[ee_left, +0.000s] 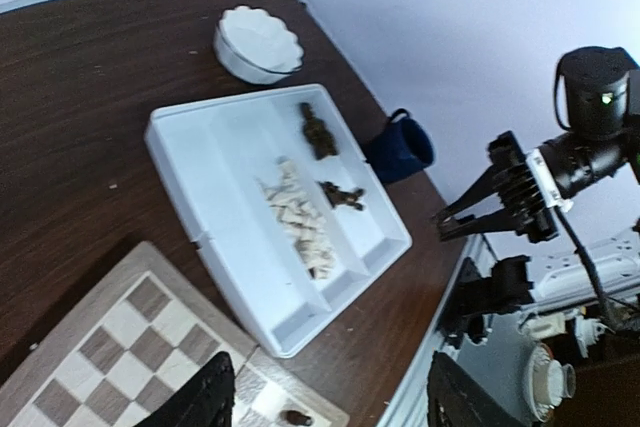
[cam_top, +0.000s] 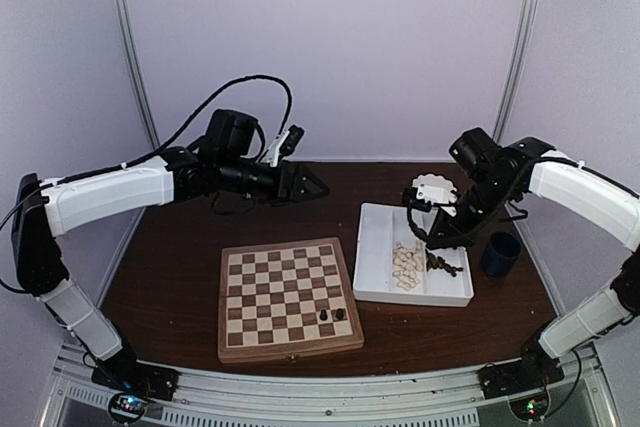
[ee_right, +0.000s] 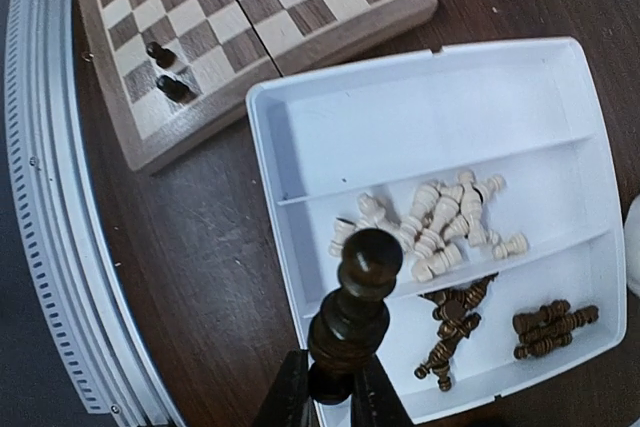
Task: Set up the chess pieces on the board
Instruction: Pass from the right arm to the left, then place the pawn on c7, then pass from the right arm to the left
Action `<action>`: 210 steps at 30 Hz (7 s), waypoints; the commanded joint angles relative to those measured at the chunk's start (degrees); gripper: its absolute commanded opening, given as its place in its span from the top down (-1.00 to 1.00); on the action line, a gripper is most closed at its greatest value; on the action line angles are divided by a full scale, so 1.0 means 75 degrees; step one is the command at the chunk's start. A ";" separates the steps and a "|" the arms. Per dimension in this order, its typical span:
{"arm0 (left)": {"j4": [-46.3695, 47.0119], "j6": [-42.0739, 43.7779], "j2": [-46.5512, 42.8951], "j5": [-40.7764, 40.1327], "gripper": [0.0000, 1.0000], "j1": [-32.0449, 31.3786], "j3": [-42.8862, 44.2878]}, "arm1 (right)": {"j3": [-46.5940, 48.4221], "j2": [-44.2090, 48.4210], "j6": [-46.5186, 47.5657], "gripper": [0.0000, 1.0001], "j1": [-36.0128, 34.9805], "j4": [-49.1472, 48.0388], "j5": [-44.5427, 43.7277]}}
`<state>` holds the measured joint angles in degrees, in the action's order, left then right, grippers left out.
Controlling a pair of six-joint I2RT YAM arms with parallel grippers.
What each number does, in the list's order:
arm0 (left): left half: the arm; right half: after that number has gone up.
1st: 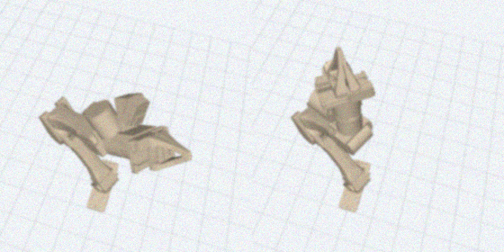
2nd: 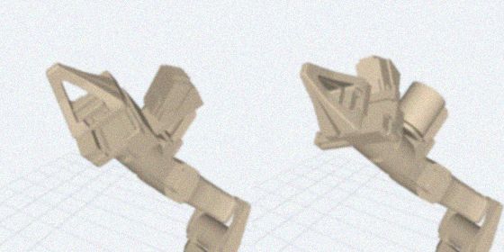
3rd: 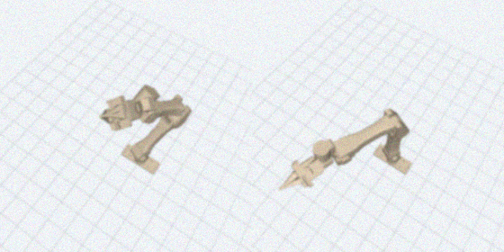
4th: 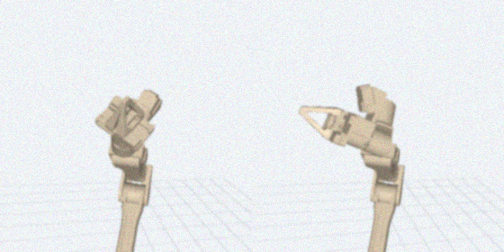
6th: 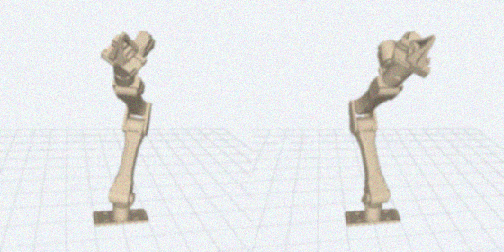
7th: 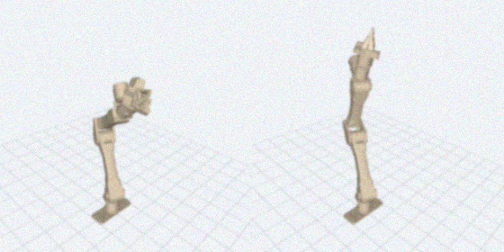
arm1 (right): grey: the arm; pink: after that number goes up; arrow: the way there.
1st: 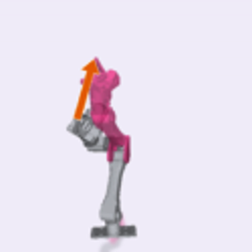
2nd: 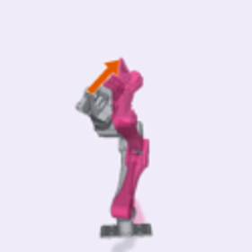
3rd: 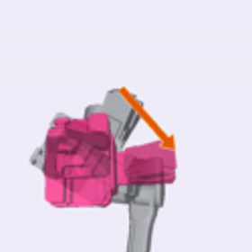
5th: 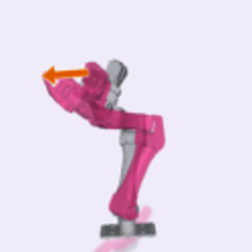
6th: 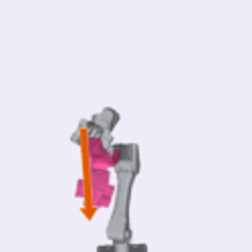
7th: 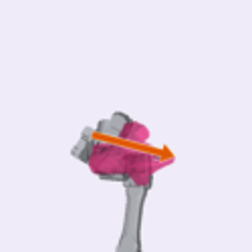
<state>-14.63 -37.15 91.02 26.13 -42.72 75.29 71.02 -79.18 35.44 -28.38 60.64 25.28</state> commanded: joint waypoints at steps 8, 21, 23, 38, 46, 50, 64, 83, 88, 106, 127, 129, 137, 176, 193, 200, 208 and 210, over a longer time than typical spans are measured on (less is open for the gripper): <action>0.0988 -0.0818 0.0677 0.1728 -0.19 -0.0337 0.0780 | 0.1522 -0.0807 -0.0011 0.81 -0.1154 0.0090 0.1300; 0.0064 -0.0298 0.1367 0.2204 -0.12 -0.0839 0.1677 | 0.2274 -0.1447 -0.0212 0.82 -0.1618 0.0141 0.1279; -0.0007 -0.0296 0.1407 0.2191 -0.11 -0.0843 0.1692 | 0.2283 -0.1458 -0.0231 0.82 -0.1628 0.0132 0.1314; 0.0015 -0.0400 0.1767 0.2446 0.17 -0.0954 0.1873 | 0.2367 -0.1480 -0.0318 0.82 -0.1651 0.0159 0.1452; 0.0088 -0.0488 0.1898 0.2603 0.40 -0.0960 0.1880 | 0.2338 -0.1452 -0.0325 0.83 -0.1652 0.0171 0.1525; 0.0145 -0.0536 0.1951 0.2672 0.41 -0.0957 0.1887 | 0.2362 -0.1473 -0.0363 0.82 -0.1649 0.0150 0.1528; 0.0028 -0.0482 0.1918 0.2719 0.84 -0.0960 0.1906 | 0.2192 -0.1479 -0.0350 0.84 -0.1642 0.0142 0.1417; -0.4865 0.2695 0.0064 -0.2639 0.89 -0.1999 0.0415 | -0.0024 -0.0359 -0.0386 0.85 -0.0682 -0.0396 0.1203; -0.5353 0.2705 0.0087 -0.3482 0.90 -0.2551 0.0213 | -0.0216 -0.0247 -0.0456 0.85 -0.0554 -0.0517 0.1163; -0.4005 0.2475 0.1090 -0.3484 0.89 -0.2865 -0.0152 | -0.0361 -0.0275 -0.0518 0.84 -0.0509 -0.0674 0.0931; -0.3568 0.2460 0.2042 -0.2971 0.89 -0.3058 0.0345 | -0.0528 -0.0157 -0.0542 0.84 -0.0413 -0.0761 0.0907; -0.3662 0.2408 0.2034 -0.2997 0.89 -0.3056 0.0343 | -0.0528 -0.0154 -0.0540 0.84 -0.0411 -0.0764 0.0908; -0.3733 0.2363 0.2080 -0.3177 0.89 -0.3079 0.0353 | -0.0489 -0.0187 -0.0542 0.84 -0.0411 -0.0751 0.0953; -0.4774 0.2675 0.0991 -0.4106 0.32 -0.2962 0.1123 | 0.0057 -0.0255 -0.0448 0.81 -0.0417 -0.0255 0.1248; 0.0410 -0.0282 0.1250 0.1798 0.06 -0.1467 0.1226 | 0.2401 -0.1682 -0.0331 0.81 -0.1520 0.0433 0.1419; 0.0531 -0.0439 0.1588 0.2227 0.13 -0.1451 0.1340 | 0.2658 -0.1877 -0.0331 0.81 -0.1807 0.0519 0.1341; 0.0835 -0.0672 0.1706 0.2382 0.33 -0.1360 0.1213 | 0.2640 -0.1789 -0.0273 0.81 -0.1920 0.0593 0.1446; 0.0911 -0.0728 0.1751 0.2457 0.41 -0.1369 0.1200 | 0.2645 -0.1785 -0.0274 0.81 -0.1918 0.0596 0.1458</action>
<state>-12.67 -41.47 102.98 42.04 -53.36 83.26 89.67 -92.92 32.86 -42.41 64.07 35.53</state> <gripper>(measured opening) 0.322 0.140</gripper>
